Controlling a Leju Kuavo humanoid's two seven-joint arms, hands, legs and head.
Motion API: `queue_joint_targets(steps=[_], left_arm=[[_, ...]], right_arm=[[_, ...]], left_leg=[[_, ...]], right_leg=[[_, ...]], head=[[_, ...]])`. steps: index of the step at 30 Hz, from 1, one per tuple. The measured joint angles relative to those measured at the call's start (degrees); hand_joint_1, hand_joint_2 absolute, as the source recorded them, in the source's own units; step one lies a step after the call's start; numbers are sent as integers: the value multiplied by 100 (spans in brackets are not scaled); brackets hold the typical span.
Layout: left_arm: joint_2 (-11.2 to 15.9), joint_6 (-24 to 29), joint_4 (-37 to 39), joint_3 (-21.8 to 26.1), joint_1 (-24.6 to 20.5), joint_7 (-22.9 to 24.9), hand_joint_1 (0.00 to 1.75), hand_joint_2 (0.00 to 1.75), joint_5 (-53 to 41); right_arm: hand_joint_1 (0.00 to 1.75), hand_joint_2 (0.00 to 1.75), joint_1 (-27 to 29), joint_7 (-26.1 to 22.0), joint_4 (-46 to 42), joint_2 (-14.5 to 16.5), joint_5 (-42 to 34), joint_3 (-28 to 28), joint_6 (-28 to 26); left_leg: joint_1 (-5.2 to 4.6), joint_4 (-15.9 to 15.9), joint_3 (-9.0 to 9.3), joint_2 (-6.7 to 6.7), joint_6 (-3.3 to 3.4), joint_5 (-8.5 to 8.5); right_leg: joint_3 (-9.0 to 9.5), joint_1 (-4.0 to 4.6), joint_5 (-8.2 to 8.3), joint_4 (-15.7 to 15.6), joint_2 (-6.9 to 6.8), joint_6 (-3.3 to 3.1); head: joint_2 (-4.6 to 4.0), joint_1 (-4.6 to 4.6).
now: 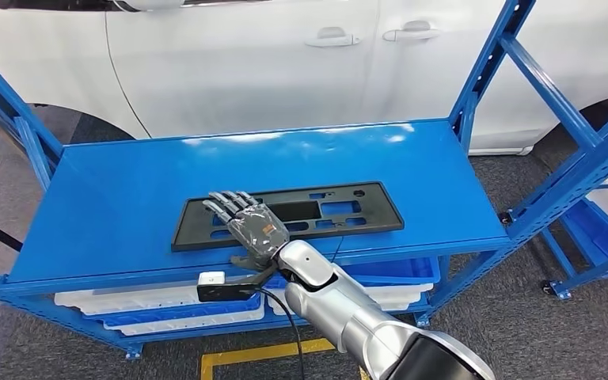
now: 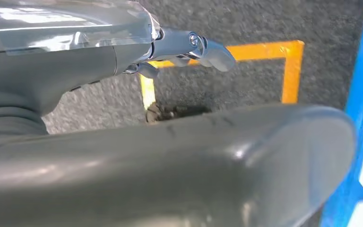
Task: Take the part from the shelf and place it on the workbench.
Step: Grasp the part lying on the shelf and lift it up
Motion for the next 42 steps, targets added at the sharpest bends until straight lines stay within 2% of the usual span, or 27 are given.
queue_joint_targets(steps=[2,3,6,7,8,9,11,12,13,16,18,19,21,22,23,24,26,28,31,33,34,36,37,38,39,40,42], left_arm=[[0,-1,0,-14,4,-1,0,0,0],[1,-1,0,-26,-1,-3,0,0,1],[6,-2,0,-68,-6,-9,0,0,2],[7,-2,0,-81,-4,-10,0,0,2],[7,-2,0,-94,-2,-12,0,0,2],[7,-2,0,-107,-2,-15,0,0,2],[5,-2,0,-127,-5,-24,0,0,2],[4,-2,0,-134,-6,-26,0,0,2],[3,-2,0,-138,-6,-28,0,0,2],[4,3,0,-140,-6,-24,0,0,1],[10,17,0,-140,-7,-17,0,0,0],[14,26,0,-140,-7,-15,0,0,-2],[17,39,0,-140,2,-22,0,0,-4],[17,43,0,-140,11,-30,0,0,-5],[19,44,0,-140,19,-41,0,0,-5],[22,43,0,-140,23,-53,0,0,-6],[34,37,0,-140,21,-78,0,0,-6],[44,26,0,-140,14,-93,0,0,-6],[48,17,0,-140,21,-94,0,0,-5],[49,15,0,-140,21,-92,0,0,-5],[51,13,0,-140,17,-92,0,0,-5],[55,7,0,-140,14,-92,0,0,-5],[57,2,0,-140,17,-92,0,0,-5],[59,-4,0,-140,20,-92,0,0,-5],[61,-13,0,-140,22,-92,0,0,-5],[63,-21,0,-140,21,-93,0,0,-5],[63,-37,0,-143,13,-95,0,0,-5]], right_arm=[[0,175,-38,124,69,17,151,0,-72],[0,175,-64,203,104,25,247,1,-97],[0,175,-107,367,222,33,433,3,-124],[0,175,-107,404,263,33,475,7,-124],[0,175,-107,452,303,33,531,13,-123],[0,175,-113,534,342,33,614,20,-122],[0,175,-140,724,409,35,787,34,-120],[0,175,-163,810,447,38,857,39,-119],[0,175,-184,874,487,41,901,44,-120],[0,175,-220,1053,610,46,989,52,-130],[0,175,-244,1206,670,49,1075,52,-151],[0,175,-262,1290,697,50,1133,51,-171],[0,175,-289,1467,757,50,1252,43,-212],[0,175,-292,1561,790,48,1309,32,-230],[0,175,-293,1664,821,45,1366,16,-245],[1,175,-296,1760,847,40,1422,-1,-260],[88,175,-315,1937,888,22,1510,-40,-287],[175,175,-342,2058,923,-10,1554,-104,-303],[175,175,-358,2140,978,-78,1570,-206,-297],[175,175,-370,2184,1011,-133,1567,-274,-260],[175,175,-378,2212,1028,-166,1565,-312,-228],[175,175,-384,2260,1062,-235,1562,-375,-159],[175,175,-381,2277,1083,-272,1562,-405,-133],[175,175,-378,2290,1104,-304,1564,-428,-116],[175,175,-376,2304,1123,-333,1570,-453,-103],[175,175,-378,2316,1138,-356,1579,-478,-98],[175,175,-392,2332,1153,-389,1595,-533,-95]], left_leg=[[16,-18,-1,2,70,18],[25,-30,-1,5,106,28],[13,-34,-9,10,160,32],[8,-33,-10,9,164,30],[4,-31,-10,7,166,29],[1,-30,-5,2,165,28],[-8,-28,7,-7,156,23],[-19,-23,6,-9,139,20],[-27,-21,1,-9,114,19],[-31,-33,-10,-3,16,19],[-21,121,-66,6,-41,-102],[-13,359,-169,10,-65,-246],[-2,1088,-501,13,-114,-586],[4,1395,-651,14,-136,-680],[9,1521,-720,15,-152,-668],[14,1415,-678,16,-160,-547],[28,693,-343,21,-154,-167],[12,106,-62,18,-95,19],[-9,4,-26,6,24,21],[5,-18,-23,8,94,40],[13,-30,-23,10,130,50],[7,-32,-34,13,172,54],[3,-31,-39,13,181,55],[0,-30,-42,12,184,56],[-2,-28,-41,10,184,56],[-3,-27,-37,8,182,55],[-14,-24,-33,5,162,53]], right_leg=[[-30,-11,-67,76,-2,61],[-107,-16,-180,248,-3,90],[-610,-30,-685,1312,-6,140],[-747,-30,-749,1583,-6,143],[-801,-31,-719,1673,-6,139],[-732,-30,-573,1510,-6,122],[-360,-18,-182,717,-6,58],[-185,-5,-43,341,-8,27],[-87,11,16,117,-8,2],[-47,21,35,-7,-6,-58],[-15,-9,68,-70,-11,-119],[0,-24,81,-95,-16,-141],[3,-19,79,-97,-20,-159],[3,-17,77,-94,-21,-161],[3,-18,74,-90,-20,-161],[6,-21,69,-83,-17,-155],[13,-27,44,-53,-12,-123],[-6,-6,17,-6,-6,-69],[-26,14,15,2,-3,13],[-72,-3,-84,124,-3,77],[-171,-13,-223,344,-4,110],[-513,-28,-584,1067,-6,154],[-687,-31,-710,1420,-6,165],[-784,-33,-733,1607,-6,168],[-780,-33,-651,1583,-6,161],[-661,-32,-476,1326,-6,142],[-273,-13,-117,528,-6,77]], head=[[0,0],[0,0],[0,0],[0,0],[0,0],[0,0],[0,0],[0,0],[0,0],[0,0],[0,0],[0,0],[0,0],[0,0],[0,0],[0,0],[0,0],[0,0],[0,0],[0,0],[0,0],[0,0],[0,0],[0,0],[0,0],[0,0],[0,0]])
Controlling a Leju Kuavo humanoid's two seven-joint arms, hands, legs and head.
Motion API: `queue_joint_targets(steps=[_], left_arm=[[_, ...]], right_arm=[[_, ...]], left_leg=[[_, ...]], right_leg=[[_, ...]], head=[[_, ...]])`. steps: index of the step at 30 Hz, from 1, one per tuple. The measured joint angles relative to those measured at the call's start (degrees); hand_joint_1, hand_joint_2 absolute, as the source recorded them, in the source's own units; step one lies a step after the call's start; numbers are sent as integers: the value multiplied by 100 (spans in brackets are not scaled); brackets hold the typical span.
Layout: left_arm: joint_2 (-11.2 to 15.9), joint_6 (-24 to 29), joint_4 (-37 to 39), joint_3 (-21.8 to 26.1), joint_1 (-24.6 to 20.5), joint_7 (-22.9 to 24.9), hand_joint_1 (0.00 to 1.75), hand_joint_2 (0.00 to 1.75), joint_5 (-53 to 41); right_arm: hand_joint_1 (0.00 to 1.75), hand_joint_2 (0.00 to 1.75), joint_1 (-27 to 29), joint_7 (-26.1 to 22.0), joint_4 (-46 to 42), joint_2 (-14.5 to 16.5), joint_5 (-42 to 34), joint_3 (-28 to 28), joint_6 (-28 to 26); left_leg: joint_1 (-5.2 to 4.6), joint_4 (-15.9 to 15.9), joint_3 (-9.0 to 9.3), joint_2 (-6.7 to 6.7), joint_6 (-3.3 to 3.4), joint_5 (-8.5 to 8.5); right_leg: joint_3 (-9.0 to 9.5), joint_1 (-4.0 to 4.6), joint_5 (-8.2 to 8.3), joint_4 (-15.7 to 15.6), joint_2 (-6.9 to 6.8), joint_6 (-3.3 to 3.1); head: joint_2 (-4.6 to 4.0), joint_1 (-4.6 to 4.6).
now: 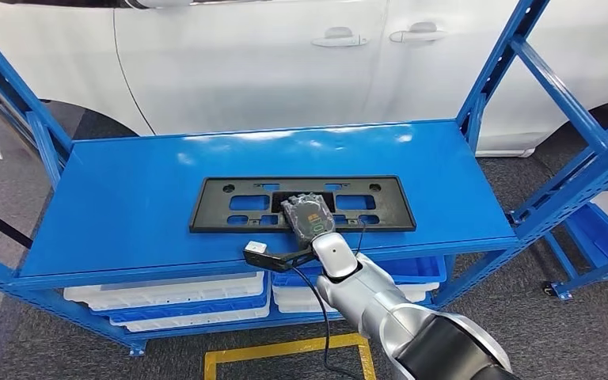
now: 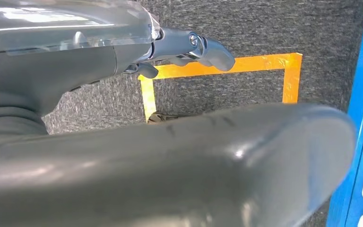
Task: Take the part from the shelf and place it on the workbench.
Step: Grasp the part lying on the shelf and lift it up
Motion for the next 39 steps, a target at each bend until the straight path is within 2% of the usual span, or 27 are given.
queue_joint_targets(steps=[1,2,5,6,8,10,11,12,13,14,16,18,21,23,25,26,27,28,30,32,34,36,37,39], left_arm=[[0,-4,0,-3,-5,-2,0,0,0],[0,-7,0,-6,-7,-3,0,0,0],[5,-7,0,-18,-11,-7,0,0,0],[10,-8,0,-23,-14,-9,0,0,-1],[20,-16,1,-33,-18,-18,0,0,-2],[21,-41,2,-37,-11,-41,0,0,-3],[22,-67,2,-37,-6,-68,0,0,-3],[23,-97,1,-38,-5,-107,0,0,-3],[27,-134,1,-42,-6,-162,0,0,-3],[33,-168,2,-50,-9,-230,0,0,-3],[43,-220,2,-84,-22,-386,0,0,-3],[45,-231,1,-134,-36,-503,0,0,-3],[46,-196,0,-226,-52,-540,0,0,-2],[46,-171,1,-281,-78,-540,0,0,-2],[46,-138,1,-313,-94,-564,0,0,-2],[46,-126,1,-323,-95,-586,0,0,-2],[46,-118,0,-331,-95,-606,0,0,-2],[46,-120,0,-336,-94,-611,0,0,-2],[44,-143,0,-345,-100,-589,0,0,-2],[40,-191,0,-359,-113,-571,0,0,-2],[39,-272,0,-365,-114,-575,0,0,-2],[40,-375,0,-367,-104,-605,0,0,-2],[40,-428,0,-368,-104,-624,0,0,-3],[41,-520,0,-369,-109,-658,0,0,-4]], right_arm=[[175,175,-10,2,3,-11,9,-27,1],[175,175,-19,4,4,-21,18,-48,2],[175,175,-27,18,9,-49,76,-104,3],[175,175,-29,28,11,-56,98,-130,6],[175,175,-33,48,16,-64,128,-178,16],[175,175,-33,58,25,-73,156,-206,34],[175,175,-32,57,31,-76,171,-220,48],[175,175,-32,56,36,-79,184,-237,58],[175,175,-31,53,37,-79,194,-259,66],[175,175,-32,45,38,-80,202,-284,71],[175,175,-36,21,37,-88,215,-337,68],[175,175,-43,-16,34,-105,225,-402,58],[175,175,-47,-149,28,-121,207,-527,-2],[175,175,-46,-327,20,-125,162,-620,-89],[175,175,-36,-640,5,-126,19,-719,-238],[175,175,-28,-882,-18,-125,-115,-775,-345],[175,175,-21,-1210,-65,-121,-308,-844,-466],[175,175,-15,-1636,-161,-114,-573,-931,-591],[175,175,-3,-2576,-488,-82,-1279,-1132,-716],[175,175,138,-3499,-1151,-51,-2324,-1336,-497],[175,175,487,-4177,-2260,-74,-3682,-1466,78],[175,175,951,-4523,-3634,-169,-5136,-1517,850],[175,175,1183,-4621,-4317,-234,-5801,-1526,1238],[175,175,1581,-4720,-5586,-380,-6848,-1532,1967]], left_leg=[[-10,3,-4,0,-21,0],[-17,3,-10,0,-48,3],[-20,-3,-6,3,-146,-2],[-17,63,-28,6,-174,-60],[-1,533,-227,11,-218,-347],[11,1280,-564,12,-255,-678],[17,1522,-676,12,-271,-732],[23,1556,-692,13,-281,-680],[32,1352,-593,14,-287,-522],[44,993,-417,17,-291,-318],[51,292,-73,17,-265,-66],[34,59,26,11,-200,-60],[41,25,25,14,-87,-35],[50,7,23,21,-27,-16],[44,7,13,24,-3,-15],[43,8,12,24,-2,-16],[43,9,15,23,-2,-16],[43,10,22,23,-4,-18],[42,10,41,23,-21,-23],[27,17,48,19,-68,-29],[21,10,50,12,-134,-28],[33,27,37,10,-199,-63],[39,128,-6,11,-223,-149],[47,693,-241,16,-259,-504]], right_leg=[[140,14,101,-301,-1,-29],[212,29,138,-467,-2,-53],[236,24,161,-554,-7,-120],[254,10,174,-582,-12,-151],[282,-11,194,-621,-29,-202],[282,-5,191,-620,-32,-225],[284,-4,189,-617,-31,-228],[289,-5,185,-613,-29,-226],[299,-10,177,-606,-25,-217],[310,-14,164,-594,-21,-201],[303,6,131,-547,-10,-149],[276,32,122,-521,-2,-94],[247,18,71,-461,-1,-10],[58,-5,-191,-45,-1,44],[-308,-16,-545,723,-2,71],[-453,-19,-632,1022,-2,77],[-507,-21,-608,1123,-2,75],[-445,-23,-474,985,-2,64],[-82,-18,-93,235,-1,10],[215,11,104,-377,-9,-40],[275,43,109,-521,-18,-75],[289,25,137,-567,-35,-140],[298,8,154,-594,-47,-174],[305,-11,168,-623,-69,-215]], head=[[0,0],[0,0],[0,0],[0,0],[0,0],[0,0],[0,0],[0,0],[0,0],[0,0],[0,0],[0,0],[0,0],[0,0],[0,0],[0,0],[0,0],[0,0],[0,0],[0,0],[0,0],[0,0],[0,-1],[0,-1]])
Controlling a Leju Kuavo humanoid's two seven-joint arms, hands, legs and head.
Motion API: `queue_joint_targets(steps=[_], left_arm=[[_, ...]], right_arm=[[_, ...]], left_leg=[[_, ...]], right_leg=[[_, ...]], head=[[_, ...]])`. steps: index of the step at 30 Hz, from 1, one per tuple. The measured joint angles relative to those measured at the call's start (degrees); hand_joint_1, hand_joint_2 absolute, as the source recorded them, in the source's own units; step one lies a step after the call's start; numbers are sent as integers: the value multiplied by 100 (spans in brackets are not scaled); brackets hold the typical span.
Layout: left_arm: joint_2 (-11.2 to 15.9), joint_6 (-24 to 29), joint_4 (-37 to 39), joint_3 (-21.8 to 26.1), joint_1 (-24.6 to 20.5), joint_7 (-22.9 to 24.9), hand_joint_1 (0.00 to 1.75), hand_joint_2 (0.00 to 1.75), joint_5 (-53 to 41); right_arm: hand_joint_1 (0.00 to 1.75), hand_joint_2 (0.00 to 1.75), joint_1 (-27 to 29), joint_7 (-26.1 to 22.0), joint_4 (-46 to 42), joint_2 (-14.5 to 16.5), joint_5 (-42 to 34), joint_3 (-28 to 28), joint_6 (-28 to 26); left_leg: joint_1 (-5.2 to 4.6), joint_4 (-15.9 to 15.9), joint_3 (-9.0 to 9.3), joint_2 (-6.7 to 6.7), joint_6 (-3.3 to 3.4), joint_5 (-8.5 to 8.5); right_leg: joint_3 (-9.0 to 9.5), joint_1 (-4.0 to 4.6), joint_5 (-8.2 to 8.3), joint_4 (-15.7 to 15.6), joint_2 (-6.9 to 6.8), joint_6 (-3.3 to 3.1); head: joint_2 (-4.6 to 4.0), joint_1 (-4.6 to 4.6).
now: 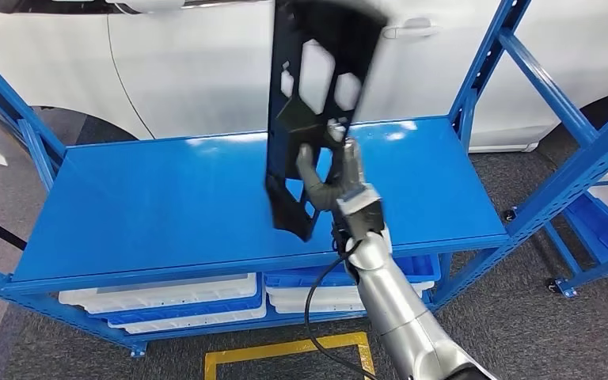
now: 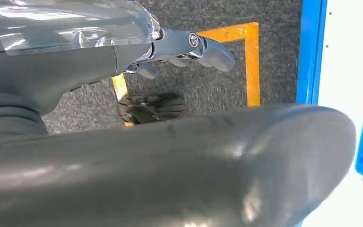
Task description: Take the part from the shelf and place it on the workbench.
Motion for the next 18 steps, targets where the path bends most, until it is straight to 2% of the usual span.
queue_joint_targets(steps=[2,3,4,5,6,8,9,12,13,14,16,17,18], left_arm=[[-3,-83,0,2,7,-39,0,0,0],[-5,-122,0,4,13,-64,0,0,1],[-6,-159,0,8,18,-91,0,0,1],[-6,-184,0,15,18,-110,0,0,1],[-6,-200,0,26,18,-122,0,0,1],[-6,-208,0,46,17,-125,0,0,1],[-6,-203,0,56,22,-117,0,0,1],[-12,-168,0,94,49,-56,0,0,2],[-16,-156,0,105,56,-33,0,0,2],[-21,-143,0,110,58,-17,0,0,2],[-28,-100,0,115,61,17,0,0,2],[-32,-70,0,119,66,38,0,0,2],[-37,-39,0,122,73,60,0,0,2]], right_arm=[[175,175,332,-44,-1097,-124,-768,-22,887],[175,175,479,-54,-1563,-169,-1078,-36,1381],[175,175,618,-58,-1977,-206,-1352,-48,1856],[175,175,741,-58,-2321,-231,-1581,-51,2268],[175,175,856,-53,-2605,-253,-1790,-43,2623],[175,175,1063,-48,-3017,-295,-2087,9,3136],[175,175,1154,-46,-3158,-318,-2167,51,3286],[175,175,1375,-30,-3449,-407,-2234,206,3530],[175,175,1430,-25,-3515,-442,-2234,251,3570],[175,175,1474,-25,-3567,-476,-2234,286,3592],[175,175,1567,-26,-3642,-540,-2238,332,3610],[175,175,1620,-26,-3667,-569,-2238,346,3615],[175,175,1673,-26,-3684,-598,-2238,358,3624]], left_leg=[[5,743,-312,1,-33,-326],[5,907,-377,1,-40,-341],[5,855,-342,1,-39,-245],[4,564,-198,2,-26,-51],[1,141,4,3,0,159],[-28,-530,331,5,61,383],[-46,-671,395,4,89,393],[-47,-732,402,1,174,412],[-33,-754,397,5,211,436],[-19,-775,388,11,247,461],[-21,-779,345,16,285,494],[-23,-774,315,16,289,510],[-24,-767,286,16,287,527]], right_leg=[[1,6,-11,4,0,-18],[7,9,-21,8,6,-21],[20,10,-33,13,15,-19],[42,11,-50,18,25,-11],[67,11,-72,24,33,4],[90,29,-104,50,44,51],[85,35,-108,60,47,78],[60,30,-124,82,56,167],[34,26,-207,154,59,196],[-34,19,-364,334,62,223],[-298,-7,-802,1015,65,267],[-437,-19,-970,1382,64,286],[-509,-32,-1035,1610,64,301]], head=[[0,1],[0,1],[0,1],[0,1],[0,1],[0,1],[0,1],[0,1],[0,1],[0,1],[0,1],[0,1],[0,1]])
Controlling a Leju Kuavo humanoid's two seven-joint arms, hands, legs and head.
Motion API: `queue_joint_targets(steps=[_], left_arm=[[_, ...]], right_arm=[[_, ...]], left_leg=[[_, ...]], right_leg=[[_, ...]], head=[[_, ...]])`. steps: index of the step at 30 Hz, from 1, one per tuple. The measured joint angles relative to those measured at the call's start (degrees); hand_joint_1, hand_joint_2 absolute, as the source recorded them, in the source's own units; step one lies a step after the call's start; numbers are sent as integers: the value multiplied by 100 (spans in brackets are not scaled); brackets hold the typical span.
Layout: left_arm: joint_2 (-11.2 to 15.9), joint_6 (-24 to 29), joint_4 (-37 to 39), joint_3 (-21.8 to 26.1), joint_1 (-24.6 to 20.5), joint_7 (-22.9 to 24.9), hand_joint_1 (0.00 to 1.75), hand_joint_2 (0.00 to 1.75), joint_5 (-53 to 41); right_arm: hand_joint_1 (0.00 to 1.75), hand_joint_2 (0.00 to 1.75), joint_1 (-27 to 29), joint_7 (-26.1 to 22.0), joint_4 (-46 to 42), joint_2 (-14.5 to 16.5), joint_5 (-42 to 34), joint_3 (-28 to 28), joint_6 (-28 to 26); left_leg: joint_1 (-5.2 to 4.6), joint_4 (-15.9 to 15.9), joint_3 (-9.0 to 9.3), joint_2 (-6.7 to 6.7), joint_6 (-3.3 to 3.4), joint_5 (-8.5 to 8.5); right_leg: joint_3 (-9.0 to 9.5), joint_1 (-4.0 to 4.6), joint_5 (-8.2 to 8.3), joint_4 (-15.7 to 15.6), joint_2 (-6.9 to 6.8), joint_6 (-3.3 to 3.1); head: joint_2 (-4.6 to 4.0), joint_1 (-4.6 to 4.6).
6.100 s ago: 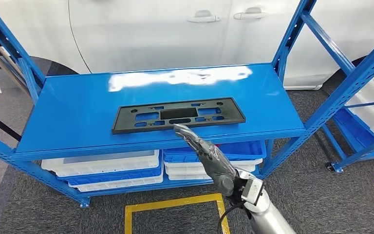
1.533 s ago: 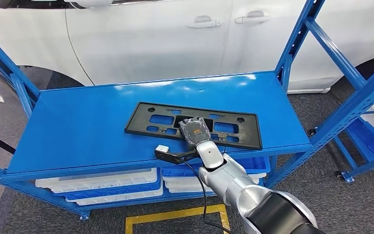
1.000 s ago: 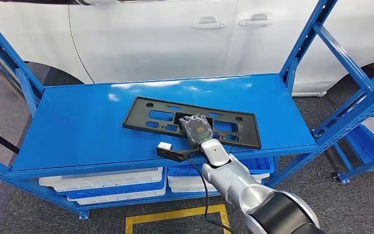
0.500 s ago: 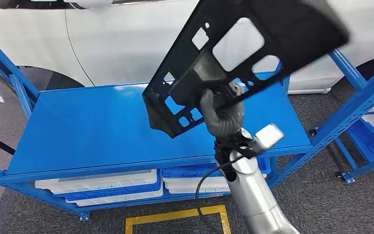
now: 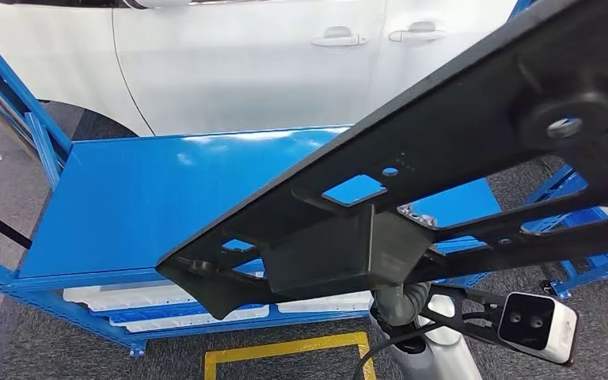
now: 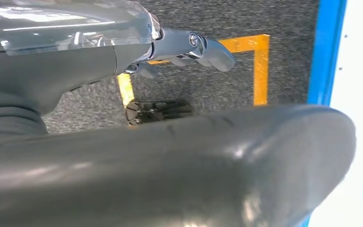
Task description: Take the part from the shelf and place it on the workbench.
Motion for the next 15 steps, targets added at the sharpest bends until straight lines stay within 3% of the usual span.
queue_joint_targets(steps=[1,2,5,6,9,11,14,15], left_arm=[[-6,31,0,4,7,23,0,0,0],[-14,57,0,7,14,44,0,0,0],[-33,104,0,20,19,76,0,0,0],[-36,113,0,25,18,78,0,0,0],[-43,138,2,31,25,98,0,0,0],[-43,168,4,31,36,142,0,0,-1],[-38,232,5,32,34,212,0,0,0],[-36,254,6,33,32,228,0,0,0]], right_arm=[[175,175,44,0,-15,-29,3,11,16],[175,175,73,0,-26,-57,7,23,32],[175,175,108,1,-32,-148,6,54,38],[175,175,121,1,-33,-179,5,60,26],[175,175,191,2,-34,-260,9,63,11],[175,175,246,2,-41,-297,13,59,50],[175,175,305,2,-50,-337,-23,22,141],[175,175,311,2,-46,-348,-45,2,160]], left_leg=[[1,10,-30,-1,-9,16],[2,26,-58,-2,-22,31],[-3,81,-132,-11,-92,77],[-7,91,-148,-15,-127,99],[-4,82,-189,-23,-248,165],[8,285,-297,-19,-298,-75],[11,1293,-605,-12,-329,-823],[8,1582,-652,-12,-332,-936]], right_leg=[[29,-14,47,19,-1,11],[171,-29,187,-191,-2,17],[799,-37,586,-1271,6,-10],[884,-26,624,-1451,14,-36],[821,-6,694,-1517,18,-155],[735,-19,792,-1545,2,-254],[558,8,934,-1540,-13,-327],[494,26,979,-1532,-15,-334]], head=[[0,0],[0,0],[0,0],[0,0],[0,0],[0,0],[0,0],[0,0]])
